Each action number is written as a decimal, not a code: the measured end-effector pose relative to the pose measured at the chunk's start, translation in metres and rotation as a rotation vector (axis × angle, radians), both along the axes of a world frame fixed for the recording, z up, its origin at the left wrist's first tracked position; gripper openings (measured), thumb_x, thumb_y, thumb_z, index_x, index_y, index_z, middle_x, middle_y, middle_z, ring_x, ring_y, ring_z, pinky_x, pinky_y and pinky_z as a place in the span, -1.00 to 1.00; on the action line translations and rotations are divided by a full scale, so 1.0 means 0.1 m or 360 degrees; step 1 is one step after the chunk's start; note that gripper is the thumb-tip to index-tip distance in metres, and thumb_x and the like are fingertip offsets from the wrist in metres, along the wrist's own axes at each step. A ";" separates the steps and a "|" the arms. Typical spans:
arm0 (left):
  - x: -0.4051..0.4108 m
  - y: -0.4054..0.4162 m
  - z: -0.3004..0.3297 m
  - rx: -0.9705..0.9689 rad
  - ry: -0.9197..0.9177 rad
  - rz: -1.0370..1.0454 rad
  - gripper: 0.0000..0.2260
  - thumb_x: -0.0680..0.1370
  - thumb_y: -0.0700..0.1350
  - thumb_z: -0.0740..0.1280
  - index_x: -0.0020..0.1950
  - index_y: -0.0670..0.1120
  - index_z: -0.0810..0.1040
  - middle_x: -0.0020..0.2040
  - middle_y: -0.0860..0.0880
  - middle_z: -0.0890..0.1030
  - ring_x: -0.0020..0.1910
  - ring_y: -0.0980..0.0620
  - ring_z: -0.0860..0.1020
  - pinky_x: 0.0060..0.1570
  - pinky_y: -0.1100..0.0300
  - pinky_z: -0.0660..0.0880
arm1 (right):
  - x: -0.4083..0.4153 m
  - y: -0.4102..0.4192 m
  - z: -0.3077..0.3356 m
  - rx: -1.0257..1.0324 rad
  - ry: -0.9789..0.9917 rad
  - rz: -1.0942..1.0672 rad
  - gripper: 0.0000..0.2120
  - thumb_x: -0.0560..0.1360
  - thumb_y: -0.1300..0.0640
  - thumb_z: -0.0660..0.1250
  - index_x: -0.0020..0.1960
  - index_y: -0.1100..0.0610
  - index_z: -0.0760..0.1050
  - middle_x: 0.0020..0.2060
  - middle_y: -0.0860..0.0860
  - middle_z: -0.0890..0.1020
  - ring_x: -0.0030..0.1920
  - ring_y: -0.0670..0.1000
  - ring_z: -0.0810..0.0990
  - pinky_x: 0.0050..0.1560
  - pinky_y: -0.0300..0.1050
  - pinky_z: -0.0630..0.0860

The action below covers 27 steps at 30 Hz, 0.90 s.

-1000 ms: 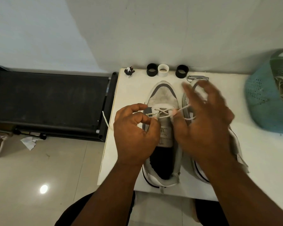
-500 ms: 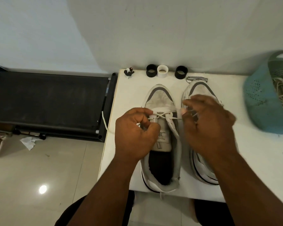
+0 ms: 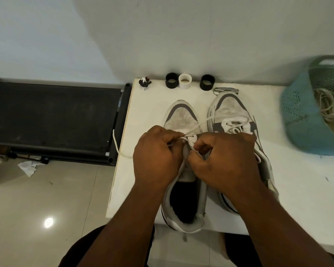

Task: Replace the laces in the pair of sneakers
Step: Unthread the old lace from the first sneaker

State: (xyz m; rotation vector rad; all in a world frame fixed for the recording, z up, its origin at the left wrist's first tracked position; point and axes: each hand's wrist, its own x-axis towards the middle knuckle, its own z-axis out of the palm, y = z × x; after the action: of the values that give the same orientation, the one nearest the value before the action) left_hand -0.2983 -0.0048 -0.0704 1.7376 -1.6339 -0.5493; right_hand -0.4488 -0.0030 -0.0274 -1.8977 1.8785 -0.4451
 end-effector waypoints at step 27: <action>0.23 -0.10 -0.05 0.0110 0.0310 0.0472 -0.81 0.63 0.16 0.32 0.06 0.07 0.61 0.04 0.13 0.63 0.05 0.13 0.60 0.03 0.15 0.56 | -0.03 -0.02 0.00 -0.0035 -0.0126 -0.0073 -0.80 0.33 -0.15 0.32 -0.30 -0.04 0.59 -0.49 -0.18 0.56 -0.37 -0.18 0.56 0.19 0.11 0.47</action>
State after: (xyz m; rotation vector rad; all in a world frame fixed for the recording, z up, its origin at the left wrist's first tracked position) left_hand -0.2755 -0.0152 -0.0756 1.8704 -1.2092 -0.6152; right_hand -0.4515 -0.0046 -0.0274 -1.8268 1.8762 -0.5493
